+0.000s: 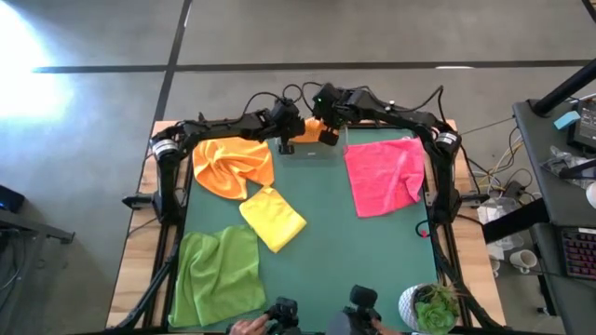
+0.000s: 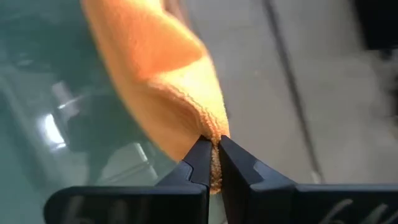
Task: Fold microfiber towels
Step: Put the bottom orange microfiber towel into the transparent bin
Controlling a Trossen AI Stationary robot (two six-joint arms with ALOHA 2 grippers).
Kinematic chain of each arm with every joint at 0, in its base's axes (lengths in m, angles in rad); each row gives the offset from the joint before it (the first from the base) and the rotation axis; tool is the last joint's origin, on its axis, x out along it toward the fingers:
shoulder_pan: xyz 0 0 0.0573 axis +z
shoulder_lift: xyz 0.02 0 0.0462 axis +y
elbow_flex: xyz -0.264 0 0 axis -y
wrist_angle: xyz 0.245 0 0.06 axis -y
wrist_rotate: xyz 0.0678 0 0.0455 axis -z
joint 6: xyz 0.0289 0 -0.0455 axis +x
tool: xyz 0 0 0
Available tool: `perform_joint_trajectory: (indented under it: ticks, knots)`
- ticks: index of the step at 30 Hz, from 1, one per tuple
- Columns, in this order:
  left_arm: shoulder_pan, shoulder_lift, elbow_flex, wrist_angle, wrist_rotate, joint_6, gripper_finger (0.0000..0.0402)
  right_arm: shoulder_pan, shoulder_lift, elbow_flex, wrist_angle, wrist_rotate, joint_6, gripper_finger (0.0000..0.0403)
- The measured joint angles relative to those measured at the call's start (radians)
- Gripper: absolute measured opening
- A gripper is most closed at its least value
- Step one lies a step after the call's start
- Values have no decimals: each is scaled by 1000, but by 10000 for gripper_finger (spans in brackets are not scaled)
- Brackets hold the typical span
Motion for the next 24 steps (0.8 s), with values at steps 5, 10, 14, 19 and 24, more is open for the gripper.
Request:
perform_joint_trajectory:
  ticks: [5,10,14,19,24]
  knots:
    - [-11,0,2,-84,52,-34,0,1,0,-33,-47,-140,43,11]
    - [-12,-3,17,-94,68,-73,0,0,0,-57,-75,-200,67,11]
    - [-11,-8,31,-104,82,-79,0,0,0,-60,-79,-244,78,11]
    - [-18,-18,35,-111,85,-80,27,1,0,-55,-99,-270,79,11]
    - [-33,-42,35,-137,85,-81,80,1,0,-55,-107,-280,74,11]
